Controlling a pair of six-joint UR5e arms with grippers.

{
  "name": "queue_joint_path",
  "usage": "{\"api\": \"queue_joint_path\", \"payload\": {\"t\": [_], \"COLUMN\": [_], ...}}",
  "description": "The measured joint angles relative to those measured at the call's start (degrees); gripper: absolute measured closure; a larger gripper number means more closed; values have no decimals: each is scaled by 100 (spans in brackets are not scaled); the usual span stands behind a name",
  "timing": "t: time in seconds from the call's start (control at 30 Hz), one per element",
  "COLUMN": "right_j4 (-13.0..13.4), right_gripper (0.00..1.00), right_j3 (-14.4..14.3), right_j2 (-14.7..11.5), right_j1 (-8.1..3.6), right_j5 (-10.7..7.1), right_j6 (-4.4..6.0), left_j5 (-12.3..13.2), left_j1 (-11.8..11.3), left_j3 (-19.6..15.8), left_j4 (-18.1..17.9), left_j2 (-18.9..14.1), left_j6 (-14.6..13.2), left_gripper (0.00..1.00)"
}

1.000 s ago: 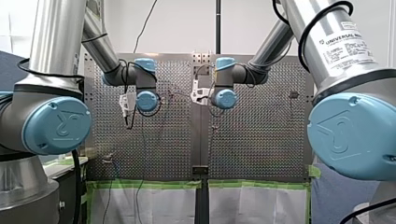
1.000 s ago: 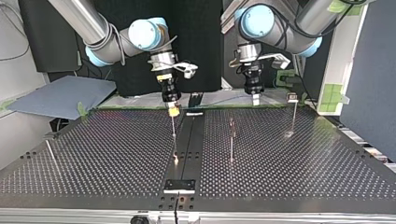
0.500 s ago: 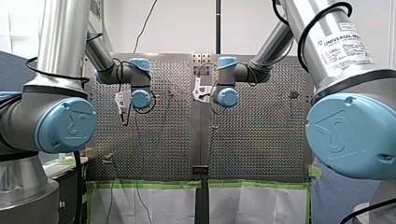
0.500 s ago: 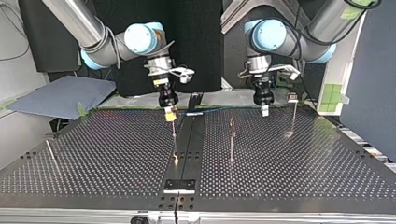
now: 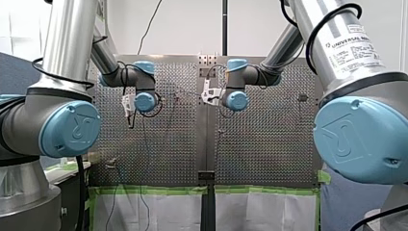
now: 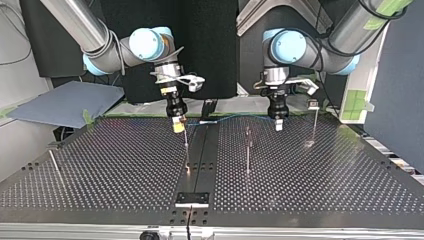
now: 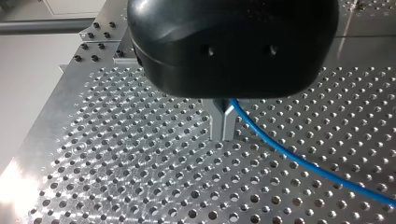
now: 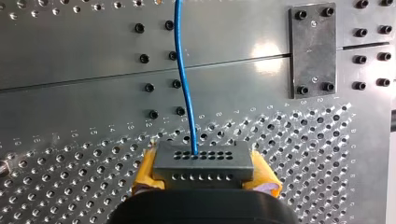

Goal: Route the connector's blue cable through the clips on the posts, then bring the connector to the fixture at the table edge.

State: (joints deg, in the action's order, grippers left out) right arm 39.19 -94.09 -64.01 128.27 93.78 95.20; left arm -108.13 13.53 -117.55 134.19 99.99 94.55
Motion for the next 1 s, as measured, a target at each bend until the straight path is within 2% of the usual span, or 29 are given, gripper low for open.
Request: {"api": "queue_joint_path", "payload": {"t": [0.57, 0.8, 1.0], "right_j4": [17, 63, 79], "right_gripper": [100, 100, 100], "right_j3": [1, 3, 7], "right_j2": [11, 14, 22], "right_j1": [-102, -105, -122], "right_j5": [-44, -149, -203], "right_j6": [1, 1, 0], "left_j5": [113, 264, 297], "left_j1": [-90, -93, -103], "left_j3": [111, 192, 229], "left_j4": [8, 8, 17], "left_j2": [22, 23, 32], "left_j6": [21, 27, 44], "left_gripper": [100, 100, 100]}}
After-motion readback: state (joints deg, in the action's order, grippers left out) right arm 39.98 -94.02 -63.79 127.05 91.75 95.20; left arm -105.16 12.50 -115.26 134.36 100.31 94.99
